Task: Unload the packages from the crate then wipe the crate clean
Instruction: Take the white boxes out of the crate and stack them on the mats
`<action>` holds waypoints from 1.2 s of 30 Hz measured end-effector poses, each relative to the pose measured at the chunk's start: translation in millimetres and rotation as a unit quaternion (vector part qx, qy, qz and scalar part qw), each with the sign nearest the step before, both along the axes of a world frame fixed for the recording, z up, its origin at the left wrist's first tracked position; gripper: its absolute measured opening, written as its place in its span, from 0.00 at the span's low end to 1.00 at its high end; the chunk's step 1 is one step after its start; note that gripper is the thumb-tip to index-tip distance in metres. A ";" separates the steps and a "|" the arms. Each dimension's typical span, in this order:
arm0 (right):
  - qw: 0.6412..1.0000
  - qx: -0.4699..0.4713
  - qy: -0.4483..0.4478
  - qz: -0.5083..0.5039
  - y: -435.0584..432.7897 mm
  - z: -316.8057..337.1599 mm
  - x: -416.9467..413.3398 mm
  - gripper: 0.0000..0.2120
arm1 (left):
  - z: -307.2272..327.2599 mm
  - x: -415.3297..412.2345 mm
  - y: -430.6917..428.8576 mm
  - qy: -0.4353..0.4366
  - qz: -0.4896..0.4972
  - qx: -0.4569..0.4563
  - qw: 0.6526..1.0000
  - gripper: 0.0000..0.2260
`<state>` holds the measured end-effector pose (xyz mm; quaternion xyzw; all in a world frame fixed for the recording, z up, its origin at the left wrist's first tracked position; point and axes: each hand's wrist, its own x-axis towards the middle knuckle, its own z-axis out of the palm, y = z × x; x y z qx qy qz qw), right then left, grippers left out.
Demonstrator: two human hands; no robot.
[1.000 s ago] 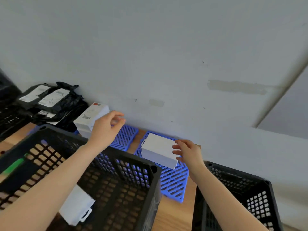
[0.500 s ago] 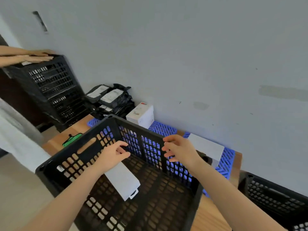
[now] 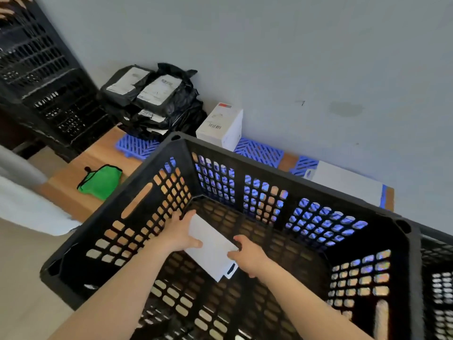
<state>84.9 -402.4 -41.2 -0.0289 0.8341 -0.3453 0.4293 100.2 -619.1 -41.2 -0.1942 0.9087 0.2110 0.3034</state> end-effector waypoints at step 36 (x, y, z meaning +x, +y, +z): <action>0.966 -0.217 0.116 -0.074 33.8 70.4 2.7 0.28 | 138.2 49.4 46.1 0.208 0.103 -0.003 0.973 0.54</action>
